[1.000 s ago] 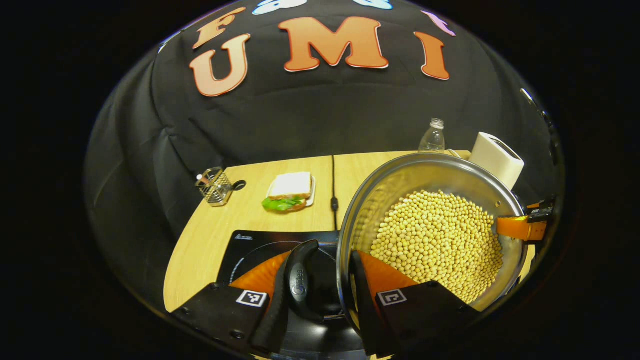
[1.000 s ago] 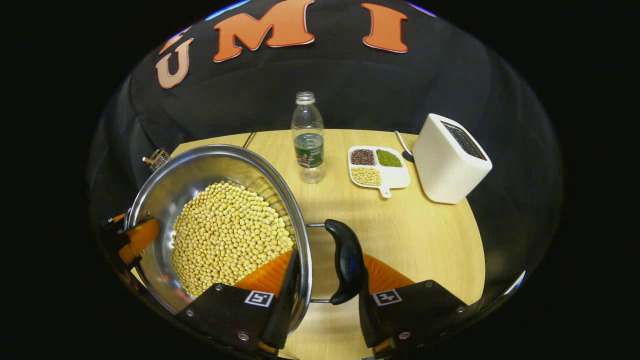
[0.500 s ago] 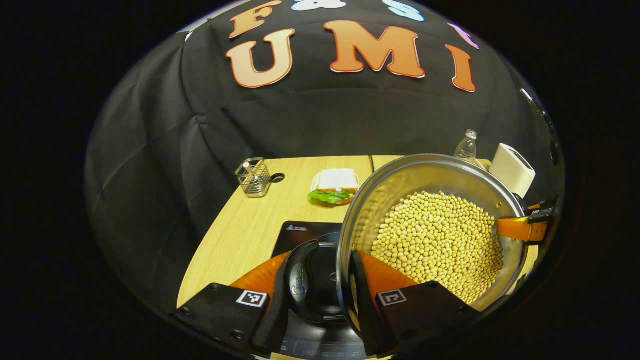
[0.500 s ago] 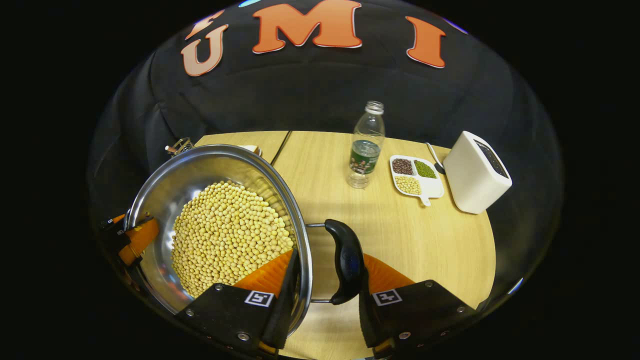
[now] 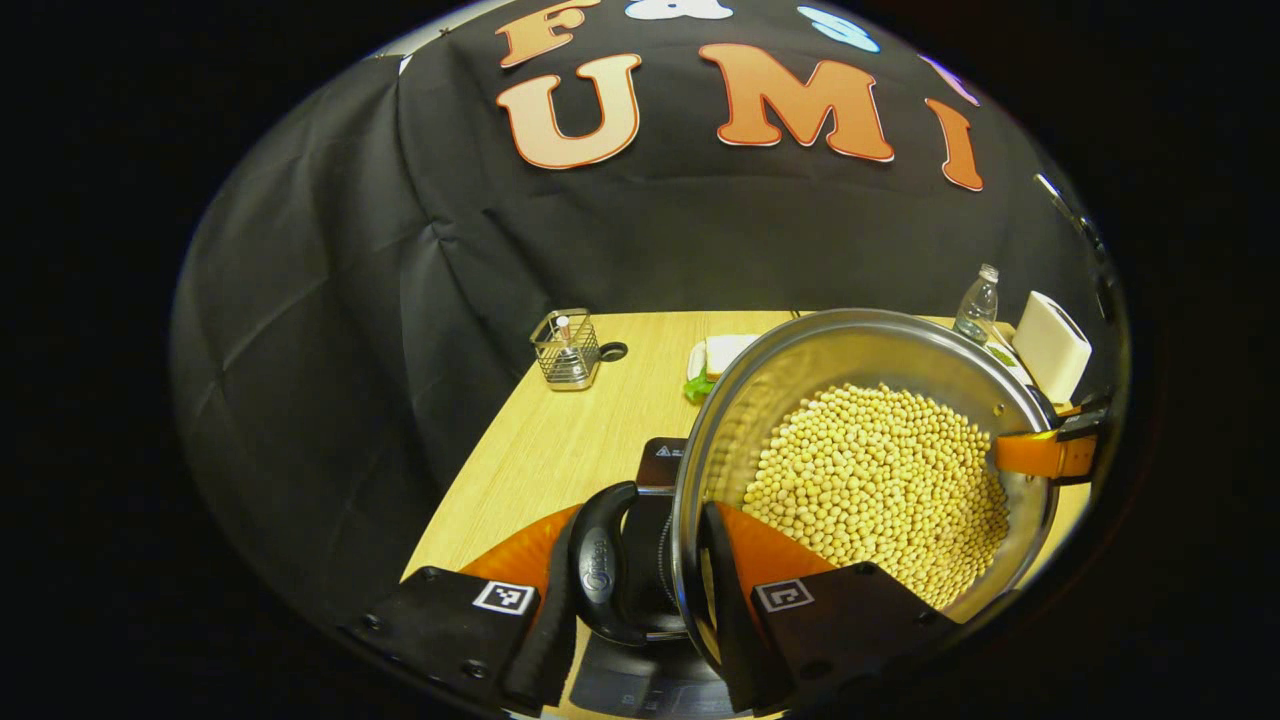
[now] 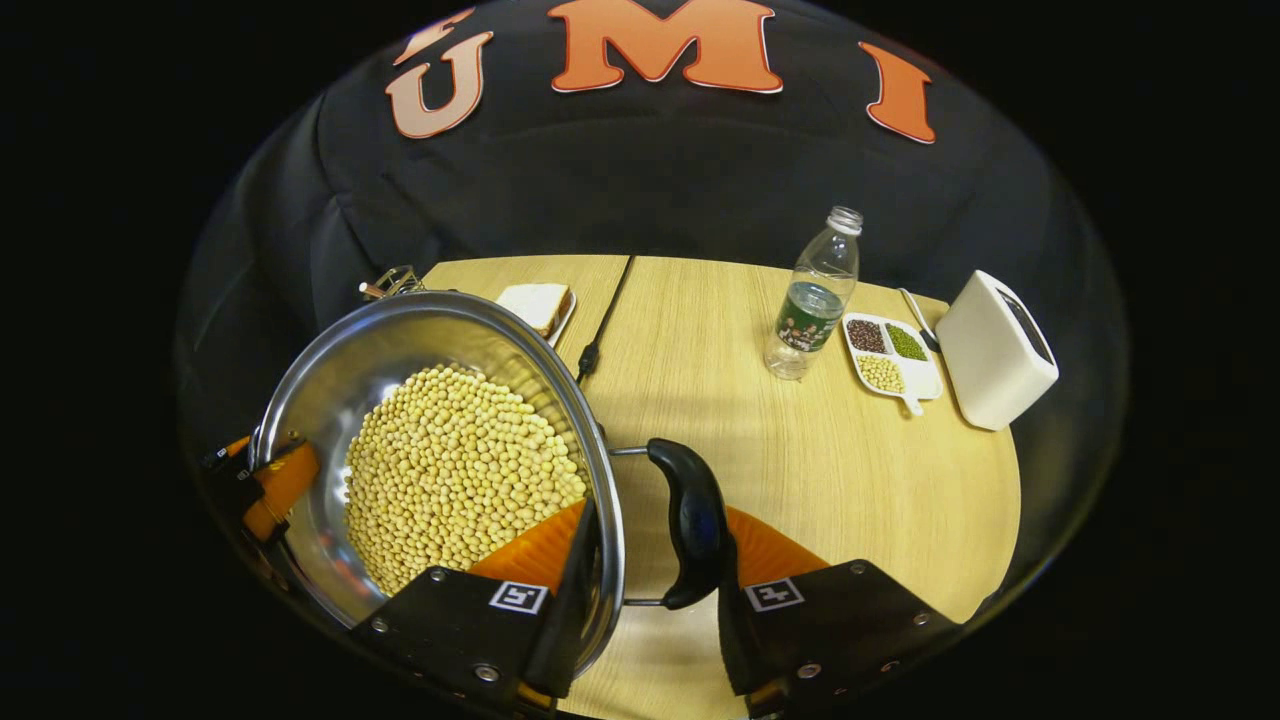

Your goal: First push the handle of the pot to place it horizontally, then grasp the pot with both hands and set it on the induction cooktop.

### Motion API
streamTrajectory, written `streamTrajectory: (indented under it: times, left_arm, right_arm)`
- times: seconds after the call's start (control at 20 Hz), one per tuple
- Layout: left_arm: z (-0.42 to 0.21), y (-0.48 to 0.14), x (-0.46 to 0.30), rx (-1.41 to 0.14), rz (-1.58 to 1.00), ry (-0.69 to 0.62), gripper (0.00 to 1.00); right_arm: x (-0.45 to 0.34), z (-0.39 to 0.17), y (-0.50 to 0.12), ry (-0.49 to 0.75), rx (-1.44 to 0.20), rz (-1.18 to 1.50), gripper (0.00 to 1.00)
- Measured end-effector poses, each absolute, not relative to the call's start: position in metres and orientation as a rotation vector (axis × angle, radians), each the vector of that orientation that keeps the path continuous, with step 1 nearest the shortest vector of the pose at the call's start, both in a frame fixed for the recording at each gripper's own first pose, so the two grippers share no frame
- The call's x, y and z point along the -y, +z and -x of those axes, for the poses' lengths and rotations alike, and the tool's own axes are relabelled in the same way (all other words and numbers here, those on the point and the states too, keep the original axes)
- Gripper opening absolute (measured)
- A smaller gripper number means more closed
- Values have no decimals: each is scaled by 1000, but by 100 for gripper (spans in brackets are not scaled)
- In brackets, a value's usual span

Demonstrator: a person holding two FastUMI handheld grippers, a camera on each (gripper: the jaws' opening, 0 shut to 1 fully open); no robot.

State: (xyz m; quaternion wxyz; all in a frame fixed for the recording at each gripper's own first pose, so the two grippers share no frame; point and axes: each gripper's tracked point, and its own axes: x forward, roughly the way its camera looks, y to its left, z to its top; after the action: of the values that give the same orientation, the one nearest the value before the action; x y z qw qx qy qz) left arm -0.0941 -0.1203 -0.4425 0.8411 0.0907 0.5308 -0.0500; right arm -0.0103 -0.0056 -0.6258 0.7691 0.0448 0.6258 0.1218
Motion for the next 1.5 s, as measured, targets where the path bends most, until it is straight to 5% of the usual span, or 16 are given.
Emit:
streamTrajectory:
  times: [1.5]
  left_arm:
    - [88, -458, 121, -1186, -156, -76, 66]
  right_arm:
    - [19, -4, -619, 254, -1408, -77, 57]
